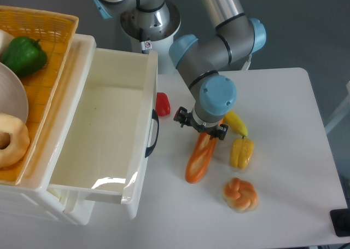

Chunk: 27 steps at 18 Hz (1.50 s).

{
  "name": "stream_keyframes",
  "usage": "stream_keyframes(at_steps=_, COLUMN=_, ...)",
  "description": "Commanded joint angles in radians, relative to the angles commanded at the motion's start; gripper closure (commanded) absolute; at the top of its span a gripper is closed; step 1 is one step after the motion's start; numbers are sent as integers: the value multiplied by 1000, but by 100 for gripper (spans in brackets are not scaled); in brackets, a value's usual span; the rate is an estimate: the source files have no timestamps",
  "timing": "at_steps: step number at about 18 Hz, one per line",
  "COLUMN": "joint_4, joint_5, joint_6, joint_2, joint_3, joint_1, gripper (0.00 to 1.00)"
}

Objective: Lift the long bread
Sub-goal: 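Position the gripper fingers around the baguette's end and close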

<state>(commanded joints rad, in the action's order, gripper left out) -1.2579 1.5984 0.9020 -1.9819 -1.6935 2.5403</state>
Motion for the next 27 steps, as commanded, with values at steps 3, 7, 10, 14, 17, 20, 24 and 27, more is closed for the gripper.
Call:
stream_keyframes(at_steps=3, joint_4=32, joint_5=24, joint_6=32, joint_2=-20, joint_3=0, joint_1=8, gripper=0)
stream_keyframes(at_steps=7, joint_4=34, joint_5=37, joint_6=84, joint_2=-26, joint_3=0, joint_1=21, gripper=0)
stream_keyframes(at_steps=10, joint_4=41, joint_5=46, joint_6=92, joint_2=-34, joint_3=-2, joint_1=25, gripper=0)
stream_keyframes(at_steps=14, joint_4=67, joint_5=46, joint_6=98, joint_2=-40, joint_3=-12, joint_1=28, gripper=0)
stream_keyframes(at_steps=17, joint_4=98, joint_5=46, joint_6=98, joint_2=-40, joint_3=-35, joint_1=34, gripper=0)
stream_keyframes(at_steps=20, joint_4=113, joint_5=48, joint_6=98, joint_2=-41, joint_3=-41, joint_1=34, gripper=0)
stream_keyframes(at_steps=24, joint_4=120, joint_5=48, joint_6=98, joint_2=-41, joint_3=-51, joint_1=34, gripper=0)
stream_keyframes(at_steps=27, joint_4=130, joint_5=48, joint_6=98, joint_2=-41, joint_3=-58, joint_1=34, gripper=0)
